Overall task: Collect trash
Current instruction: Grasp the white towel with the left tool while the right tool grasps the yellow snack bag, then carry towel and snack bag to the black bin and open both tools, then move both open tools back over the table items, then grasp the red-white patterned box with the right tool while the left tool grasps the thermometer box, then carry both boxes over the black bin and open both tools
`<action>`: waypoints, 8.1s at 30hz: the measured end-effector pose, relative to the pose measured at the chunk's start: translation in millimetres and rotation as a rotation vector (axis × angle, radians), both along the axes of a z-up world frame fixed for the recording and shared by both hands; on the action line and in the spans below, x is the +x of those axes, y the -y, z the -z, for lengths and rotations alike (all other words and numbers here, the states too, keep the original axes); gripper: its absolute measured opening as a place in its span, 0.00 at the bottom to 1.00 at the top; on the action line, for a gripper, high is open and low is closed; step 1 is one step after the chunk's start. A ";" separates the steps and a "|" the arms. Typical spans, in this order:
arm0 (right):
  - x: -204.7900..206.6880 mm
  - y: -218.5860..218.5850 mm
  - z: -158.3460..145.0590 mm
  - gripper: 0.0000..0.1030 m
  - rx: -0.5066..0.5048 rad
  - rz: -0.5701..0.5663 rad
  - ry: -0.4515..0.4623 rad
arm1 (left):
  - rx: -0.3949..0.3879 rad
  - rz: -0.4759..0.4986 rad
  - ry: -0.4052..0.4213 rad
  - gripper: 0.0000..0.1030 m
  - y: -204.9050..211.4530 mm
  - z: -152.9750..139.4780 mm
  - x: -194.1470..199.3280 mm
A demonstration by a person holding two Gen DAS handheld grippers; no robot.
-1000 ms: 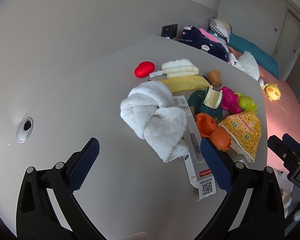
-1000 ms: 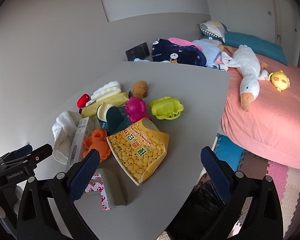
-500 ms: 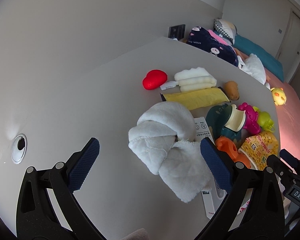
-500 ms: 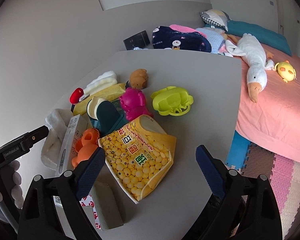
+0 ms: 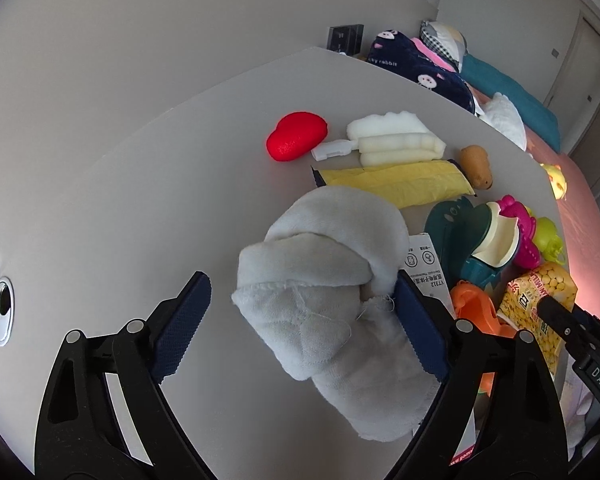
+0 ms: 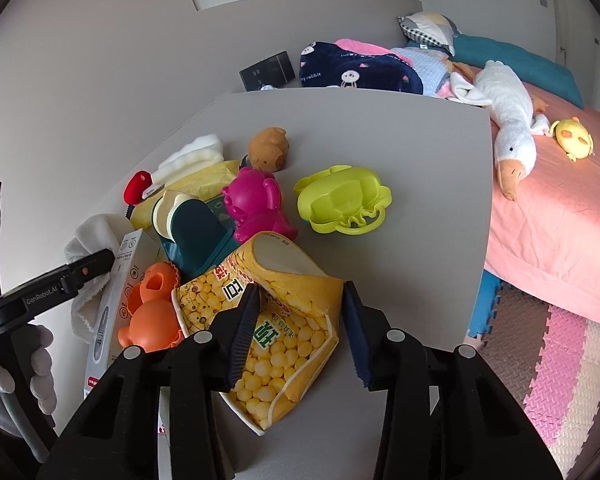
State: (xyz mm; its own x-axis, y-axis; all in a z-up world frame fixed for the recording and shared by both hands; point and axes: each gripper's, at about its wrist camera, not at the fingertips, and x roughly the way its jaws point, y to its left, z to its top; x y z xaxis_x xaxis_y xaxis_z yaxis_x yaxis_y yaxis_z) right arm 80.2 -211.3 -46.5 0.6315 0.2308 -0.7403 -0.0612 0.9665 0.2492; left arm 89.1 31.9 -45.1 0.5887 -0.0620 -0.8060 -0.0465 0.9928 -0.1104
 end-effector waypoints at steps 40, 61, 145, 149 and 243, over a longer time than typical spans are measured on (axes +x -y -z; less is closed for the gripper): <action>-106.9 89.1 -67.8 0.37 -0.054 0.118 0.175 | -0.010 0.175 0.198 0.30 122.5 -69.9 -89.2; -165.6 171.5 -63.4 0.37 -0.091 0.287 0.146 | -0.010 0.440 0.146 0.30 235.8 -49.4 -114.5; -105.7 41.2 -43.0 0.64 -0.146 0.048 0.094 | 0.118 0.165 0.185 0.92 98.7 -51.2 -114.1; -102.8 22.0 -40.4 0.64 -0.147 0.001 0.093 | 0.121 0.132 0.181 0.92 82.9 -50.9 -113.2; -147.0 76.1 -58.7 0.18 -0.079 0.040 0.198 | 0.079 0.160 0.116 0.26 141.3 -45.6 -103.5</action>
State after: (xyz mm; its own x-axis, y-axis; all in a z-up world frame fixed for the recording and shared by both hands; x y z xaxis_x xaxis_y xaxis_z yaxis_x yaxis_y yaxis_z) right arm -66.8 -287.4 12.2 0.7742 0.1482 -0.6153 -0.0622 0.9853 0.1591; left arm -14.5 -109.4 0.5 0.6658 -0.1013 -0.7392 0.1206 0.9923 -0.0274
